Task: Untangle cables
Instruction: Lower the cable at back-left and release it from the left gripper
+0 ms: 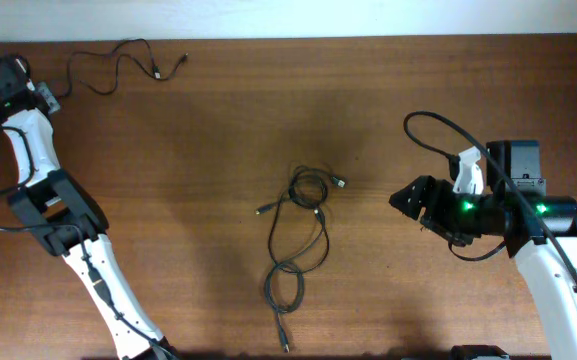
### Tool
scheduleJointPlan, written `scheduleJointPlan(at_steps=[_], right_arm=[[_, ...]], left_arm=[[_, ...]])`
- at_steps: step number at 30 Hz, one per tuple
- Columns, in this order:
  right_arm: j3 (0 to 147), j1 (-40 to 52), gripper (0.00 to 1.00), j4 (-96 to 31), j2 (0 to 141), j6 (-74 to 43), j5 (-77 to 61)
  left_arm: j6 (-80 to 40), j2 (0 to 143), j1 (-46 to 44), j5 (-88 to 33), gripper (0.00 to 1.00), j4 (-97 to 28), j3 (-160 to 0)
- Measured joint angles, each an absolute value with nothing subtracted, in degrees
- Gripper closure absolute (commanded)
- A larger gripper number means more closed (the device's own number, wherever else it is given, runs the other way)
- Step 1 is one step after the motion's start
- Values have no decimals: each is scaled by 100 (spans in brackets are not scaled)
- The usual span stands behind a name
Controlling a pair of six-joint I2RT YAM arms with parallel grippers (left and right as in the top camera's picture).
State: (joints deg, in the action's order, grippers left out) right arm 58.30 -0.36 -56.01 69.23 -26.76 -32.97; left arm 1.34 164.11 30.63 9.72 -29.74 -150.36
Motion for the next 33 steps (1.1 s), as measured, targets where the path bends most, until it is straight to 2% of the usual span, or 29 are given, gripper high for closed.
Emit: scheduleJointPlan(at_steps=[3,4,5,6,7,11,13,16,22,24,26,27,29,30,32,33], right_arm=[[5830,-36,19,-5603,6923,-2674,-3297],[5830,-36,19,-5601,6923,-2674,-3297],[5830,-36,19,-5605,6923,-2674,-3299],[5830,-36,19,-5605,6923,-2676,-3297],[5830,-36,19,-5605,6923,-2676,-3297],[5830,-36,19,-5607,6923,-2674,-3297],[5830,-36,19,-5605,6923,-2674,-3297],[5830,-36,19,-5610,6923,-2676,-3297],[5830,-36,19,-5590,6923,-2674,-3297],[5830,-36,19,-5566,6923,-2676,-3297],[5830,-36,19,-5555,6923,-2674,-3297],[5830,-36,19,-5553,6923,-2663,-3297],[5830,-36,19,-5551,6923,-2655,-3297],[5830,-36,19,-5544,6923,-2652,-3297],[5830,-36,19,-5531,6923,-2652,-3297],[5830,-36,19,-5529,6923,-2648,-3295]], left_arm=[[392,16411,3096,1009,100,-2777,-15039],[429,16411,3098,1004,77,-2696,-15045],[478,16409,3098,987,10,-2578,-15061],[519,16409,3100,941,3,-2523,-15067],[537,16407,3100,814,0,-2521,-15067],[539,16330,3100,209,0,-2674,-15067],[541,16243,3100,-143,4,-2818,-15067],[543,16129,3100,-537,2,-2963,-15071],[558,15690,3100,-692,16,-3260,-15076],[569,15559,3100,-711,26,-3454,-15104],[805,15467,3100,-714,72,-3929,-15124],[947,15461,3100,-711,41,-4154,-15128],[1129,15461,3098,-714,28,-4449,-15128],[1083,15461,3098,-768,29,-4574,-15128],[862,15461,3098,-1066,18,-4737,-15128],[687,15461,3092,-1354,21,-4737,-15128]])
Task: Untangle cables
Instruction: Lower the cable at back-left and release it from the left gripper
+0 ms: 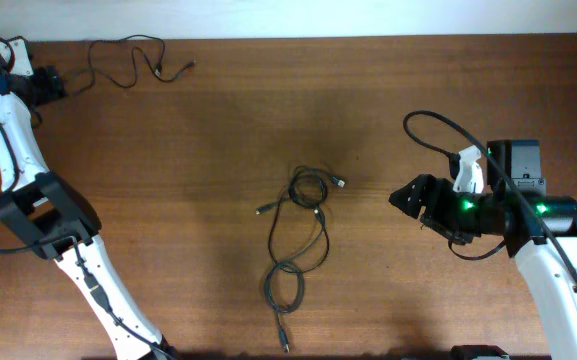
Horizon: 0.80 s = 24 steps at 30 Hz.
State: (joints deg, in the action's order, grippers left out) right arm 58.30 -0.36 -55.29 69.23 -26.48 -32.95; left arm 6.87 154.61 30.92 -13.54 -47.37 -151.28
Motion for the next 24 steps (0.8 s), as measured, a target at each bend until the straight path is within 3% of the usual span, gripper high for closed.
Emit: scheduleJointPlan(at_steps=[1,2,8,19,21,24], right_arm=[[5830,-36,19,-5531,6923,-2655,-3297],[5830,-36,19,-5531,6923,-2652,-3297],[5830,-36,19,-5531,6923,-2609,-3295],[5830,-36,19,-5577,6923,-2523,-3295],[5830,-36,19,-5623,6923,-2523,-3297],[5830,-36,19,-5625,6923,-2512,-3297]], left_arm=[[510,15461,3081,-1599,29,-4740,-15128],[360,15461,3068,-1776,23,-4740,-15128],[-2652,15461,2908,-2471,20,-4818,-15128],[-4525,16031,2856,-1802,29,-4036,-15128],[-4624,16112,2858,-1737,37,-3723,-15128],[-4661,16116,2858,-1697,65,-3489,-15128]])
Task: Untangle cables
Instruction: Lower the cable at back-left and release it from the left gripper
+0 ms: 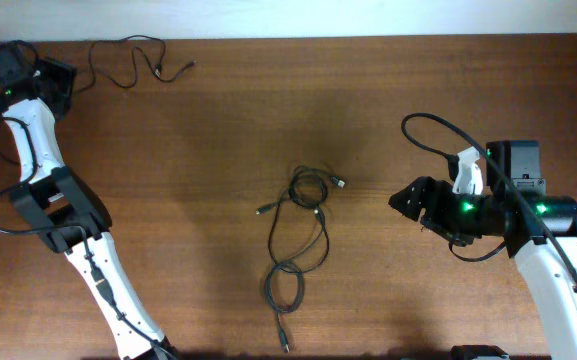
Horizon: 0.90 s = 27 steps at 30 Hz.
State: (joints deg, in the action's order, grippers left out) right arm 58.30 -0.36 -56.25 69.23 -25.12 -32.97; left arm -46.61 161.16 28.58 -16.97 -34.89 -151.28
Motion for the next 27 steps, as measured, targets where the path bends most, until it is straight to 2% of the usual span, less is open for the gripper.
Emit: scheduleJointPlan(at_steps=[2,5,8,11,13,14,16,18,21,23,24,25,27], right_arm=[[5830,-36,19,-5642,6923,-2508,-3297],[5830,-36,19,-5660,6923,-2506,-3297],[5830,-36,19,-5662,6923,-2506,-3297],[5830,-36,19,-5682,6923,-2508,-3297],[5830,-36,19,-5677,6923,-2506,-3295],[5830,-36,19,-5666,6923,-2506,-3297],[5830,-36,19,-5599,6923,-2504,-3297],[5830,-36,19,-5570,6923,-2506,-3297],[5830,-36,19,-5579,6947,-2506,-3297],[5830,-36,19,-5581,6949,-2506,-3297],[5830,-36,19,-5581,6949,-2504,-3297],[5830,-36,19,-5579,6949,-2506,-3297],[5830,-36,19,-5575,6949,-2506,-3297]], left_arm=[[-4689,16116,2858,-1594,81,-3409,-15128],[-4676,16116,2880,-1496,100,-3356,-15128],[-4473,16116,2952,-1448,100,-3291,-15128],[-3760,16116,3116,-1457,100,-3190,-15152],[-3483,16116,3245,-1542,30,-3199,-15266],[-3391,16116,3312,-1638,19,-3183,-15336],[-3293,16116,3433,-1920,18,-3192,-15415],[-2976,16116,3472,-2060,22,-3301,-15417],[-1382,16116,3402,-2178,26,-3793,-15428],[-252,16116,3339,-2178,38,-4128,-15430],[285,16116,3315,-2161,40,-4248,-15430],[731,16116,3306,-2141,36,-4307,-15430],[1422,16116,3308,-2073,33,-4410,-15430]])
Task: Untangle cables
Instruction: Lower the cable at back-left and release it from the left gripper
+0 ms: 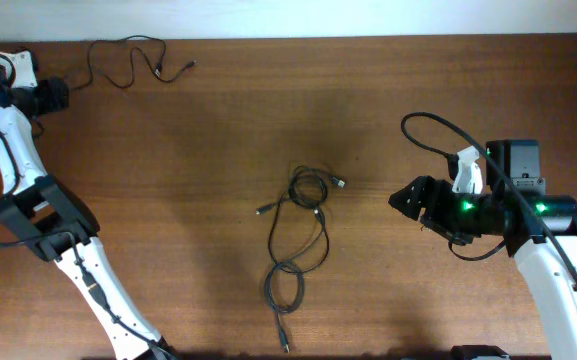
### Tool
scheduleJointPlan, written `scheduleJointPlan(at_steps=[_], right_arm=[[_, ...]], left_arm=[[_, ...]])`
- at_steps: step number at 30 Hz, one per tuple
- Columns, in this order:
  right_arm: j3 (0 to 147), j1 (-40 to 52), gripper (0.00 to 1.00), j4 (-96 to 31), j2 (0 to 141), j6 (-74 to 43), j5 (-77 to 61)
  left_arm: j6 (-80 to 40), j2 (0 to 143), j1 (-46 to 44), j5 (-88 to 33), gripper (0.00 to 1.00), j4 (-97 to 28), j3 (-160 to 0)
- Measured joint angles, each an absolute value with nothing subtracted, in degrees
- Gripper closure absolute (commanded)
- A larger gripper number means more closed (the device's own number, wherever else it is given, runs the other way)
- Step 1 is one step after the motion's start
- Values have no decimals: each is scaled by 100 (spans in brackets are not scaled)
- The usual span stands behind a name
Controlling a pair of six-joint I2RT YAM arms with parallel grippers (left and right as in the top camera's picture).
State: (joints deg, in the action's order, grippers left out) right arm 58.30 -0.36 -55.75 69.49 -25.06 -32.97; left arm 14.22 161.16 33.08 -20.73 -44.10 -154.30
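Observation:
A knot of thin black cables [298, 235] lies mid-table, its loops crossing and plug ends sticking out at the right, the left and the bottom. A separate black cable [128, 55] lies loosely curled at the far left edge. My left gripper [56, 95] sits at the far left corner, just beside that cable's left end; its jaws are too dark to read and I cannot see whether it touches the cable. My right gripper [398, 197] hovers to the right of the knot, pointing at it, fingers together and holding nothing.
The left arm [38, 210] runs down the left side of the table. The right arm [528, 230], with its own looping lead, fills the right side. The table's far edge meets a pale wall just behind the separate cable.
My left gripper has shifted a little down and left at the far corner. The separate cable, the knot and the right arm have not moved.
First my left gripper was at the far left with the separate cable's end by it. Then the cable lay slightly further right and back, with the gripper near the corner. Since then only the gripper has shifted; the knot and right arm stayed still.

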Motion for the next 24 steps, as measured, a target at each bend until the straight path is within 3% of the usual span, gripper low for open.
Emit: scheduleJointPlan(at_steps=[7,14,20,24], right_arm=[[5830,-36,19,-5575,6949,-2506,-3295],[5830,-36,19,-5572,6949,-2508,-3295],[5830,-36,19,-5575,6949,-2504,-3295],[5830,-36,19,-5575,6949,-2506,-3297]], left_arm=[[2394,16118,3308,-1048,35,-4066,-15430],[2558,16534,3205,-1811,34,-3186,-15441],[2596,16739,3118,-2018,57,-2585,-15441],[2620,16739,3118,-2014,100,-2082,-15441]])
